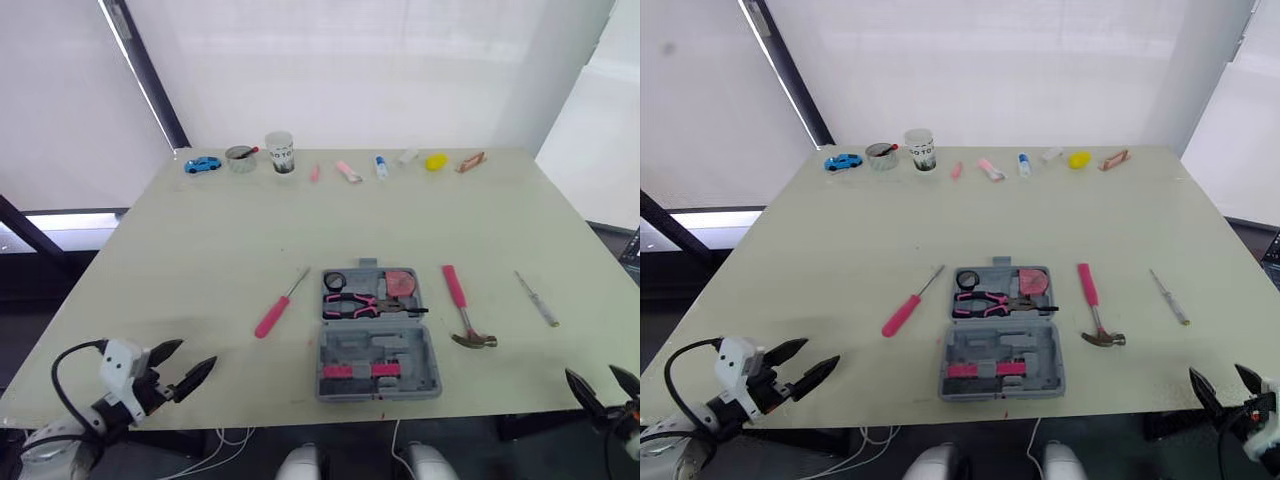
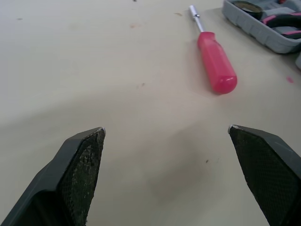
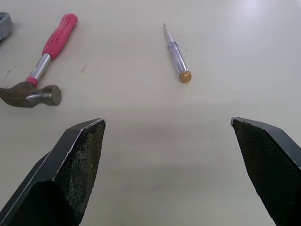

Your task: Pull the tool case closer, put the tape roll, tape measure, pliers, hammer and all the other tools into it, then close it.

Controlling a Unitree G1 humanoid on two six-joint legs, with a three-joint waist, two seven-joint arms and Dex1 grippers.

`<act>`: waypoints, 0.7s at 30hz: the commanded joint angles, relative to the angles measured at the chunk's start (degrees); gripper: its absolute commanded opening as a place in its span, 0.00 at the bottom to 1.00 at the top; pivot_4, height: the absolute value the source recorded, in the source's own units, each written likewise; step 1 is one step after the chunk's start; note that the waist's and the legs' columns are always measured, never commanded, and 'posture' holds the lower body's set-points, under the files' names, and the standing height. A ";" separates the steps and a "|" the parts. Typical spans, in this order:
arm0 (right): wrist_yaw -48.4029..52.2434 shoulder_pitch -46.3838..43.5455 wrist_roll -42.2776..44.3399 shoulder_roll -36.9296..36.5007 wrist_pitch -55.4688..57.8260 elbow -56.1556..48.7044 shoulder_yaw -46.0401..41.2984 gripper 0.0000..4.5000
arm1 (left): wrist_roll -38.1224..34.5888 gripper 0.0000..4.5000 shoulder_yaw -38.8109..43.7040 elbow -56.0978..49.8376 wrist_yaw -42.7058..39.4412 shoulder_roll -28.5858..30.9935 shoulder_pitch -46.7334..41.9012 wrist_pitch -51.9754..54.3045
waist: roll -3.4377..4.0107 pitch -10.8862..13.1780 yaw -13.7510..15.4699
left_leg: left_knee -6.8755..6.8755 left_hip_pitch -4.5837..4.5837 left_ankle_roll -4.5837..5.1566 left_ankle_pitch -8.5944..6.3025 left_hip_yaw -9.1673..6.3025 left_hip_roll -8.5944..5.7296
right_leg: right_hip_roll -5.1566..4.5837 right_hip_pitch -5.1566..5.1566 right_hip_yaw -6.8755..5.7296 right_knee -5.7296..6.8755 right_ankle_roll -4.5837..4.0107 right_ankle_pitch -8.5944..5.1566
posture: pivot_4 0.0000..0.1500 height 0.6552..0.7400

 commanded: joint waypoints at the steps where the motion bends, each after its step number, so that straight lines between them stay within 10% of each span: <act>1: -0.26 -1.35 -0.32 -0.89 -1.05 -0.49 -0.35 1.00 | -0.76 0.99 0.49 -2.75 -0.20 0.82 -1.29 -0.80 | -0.01 -0.01 -0.01 | 0.00 0.01 0.00 0.00 0.00 0.00 | -0.01 0.00 0.00 0.00 0.00 0.00 | 1.00 1.00; 21: -3.70 -33.41 -8.91 -11.89 12.01 17.94 12.00 1.00 | -4.51 0.99 -13.85 -20.22 -10.97 6.03 -16.53 8.82 | 0.04 0.06 -0.12 | -0.07 -0.11 0.02 0.01 -0.01 -0.35 | 0.35 -0.01 0.03 -0.04 0.00 0.02 | 1.00 1.00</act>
